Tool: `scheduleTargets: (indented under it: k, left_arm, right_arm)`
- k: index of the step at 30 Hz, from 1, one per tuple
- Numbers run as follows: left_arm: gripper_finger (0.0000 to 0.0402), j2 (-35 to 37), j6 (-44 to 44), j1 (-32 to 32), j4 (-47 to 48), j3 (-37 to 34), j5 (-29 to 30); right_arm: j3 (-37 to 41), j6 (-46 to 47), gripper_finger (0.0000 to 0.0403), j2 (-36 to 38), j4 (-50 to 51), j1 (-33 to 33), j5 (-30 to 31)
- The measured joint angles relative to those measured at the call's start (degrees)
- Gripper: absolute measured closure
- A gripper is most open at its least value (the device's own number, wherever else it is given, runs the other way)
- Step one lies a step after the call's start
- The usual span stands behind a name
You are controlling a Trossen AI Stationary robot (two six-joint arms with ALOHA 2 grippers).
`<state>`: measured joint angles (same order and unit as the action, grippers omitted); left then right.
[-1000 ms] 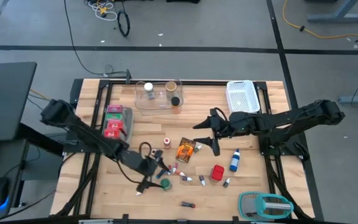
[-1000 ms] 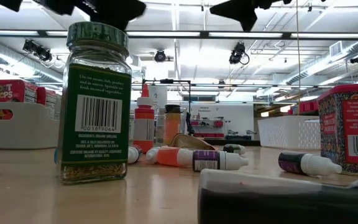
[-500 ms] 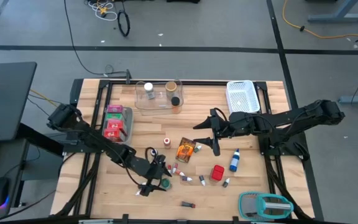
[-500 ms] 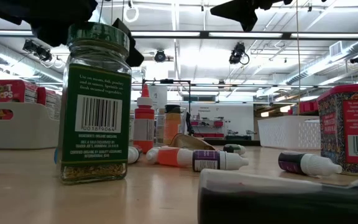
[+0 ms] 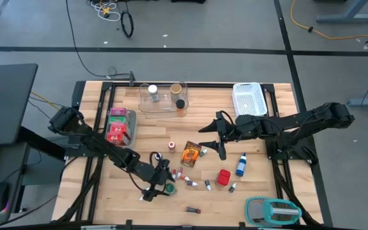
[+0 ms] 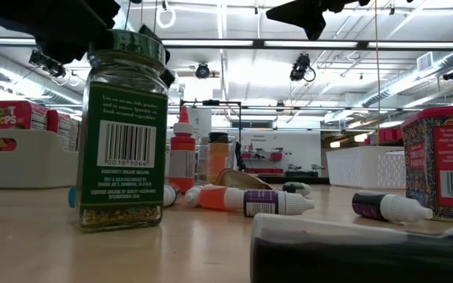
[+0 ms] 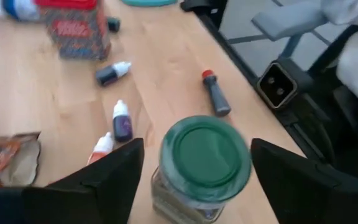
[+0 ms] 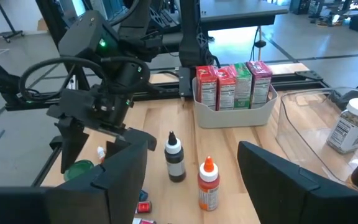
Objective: Pick & Place Kitchen Items
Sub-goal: Put the green seasoning bottle into the transparent bin
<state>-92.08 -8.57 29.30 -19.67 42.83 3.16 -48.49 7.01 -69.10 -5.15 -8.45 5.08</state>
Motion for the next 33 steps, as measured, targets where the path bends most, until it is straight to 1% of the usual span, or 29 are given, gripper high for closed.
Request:
scheduleTargets:
  k: [3, 9, 14, 16, 18, 21, 24, 26, 30, 33]
  left_arm:
    - [0.0141, 0.0, 0.2, 0.0, -0.9, 0.0, -0.4]
    - [0.0236, 0.1, 2.5, -0.1, -5.9, 0.1, 0.5]
    - [0.0313, 0.1, 2.5, -1.0, -4.3, 0.0, 2.8]
    - [0.0343, 0.1, 2.4, -1.4, -3.2, 0.0, 4.6]
    - [0.0368, 0.1, 2.1, -1.8, -2.8, 0.0, 5.9]
    - [0.0393, 0.1, 2.2, -2.0, -2.5, 0.0, 5.6]
    - [0.0395, 0.1, 1.9, -2.0, -2.5, 0.0, 3.0]
    - [0.0383, 0.1, 0.7, -1.8, -2.5, 0.0, 2.2]
    - [0.0329, 0.1, -4.1, -1.4, -2.4, 0.1, 1.7]
    - [0.0281, 0.0, -7.0, -0.5, 0.2, 1.9, 2.3]
  right_arm:
    - [0.0, 0.0, 0.0142, 0.0, 0.0, 0.0, 0.0]
    - [0.0, 0.0, 0.0142, 0.0, 0.0, 0.0, 0.0]
    - [0.0, 0.0, 0.0142, 0.0, 0.0, 0.0, 0.0]
    - [0.0, 0.0, 0.0142, 0.0, 0.0, 0.0, 0.0]
    - [0.0, 0.0, 0.0142, 0.0, 0.0, 0.0, 0.0]
    - [0.0, 0.0, 0.0142, 0.0, 0.0, 0.0, 0.0]
    - [0.0, -0.1, 0.0142, 0.0, 0.0, 0.0, 0.0]
    - [0.0, -0.1, 0.0142, 0.0, 0.0, 0.0, 0.0]
    - [0.0, -0.1, 0.0142, -0.3, 0.2, 0.0, 0.0]
    - [0.0, -0.1, 0.0142, -0.3, 0.1, 0.0, 0.0]
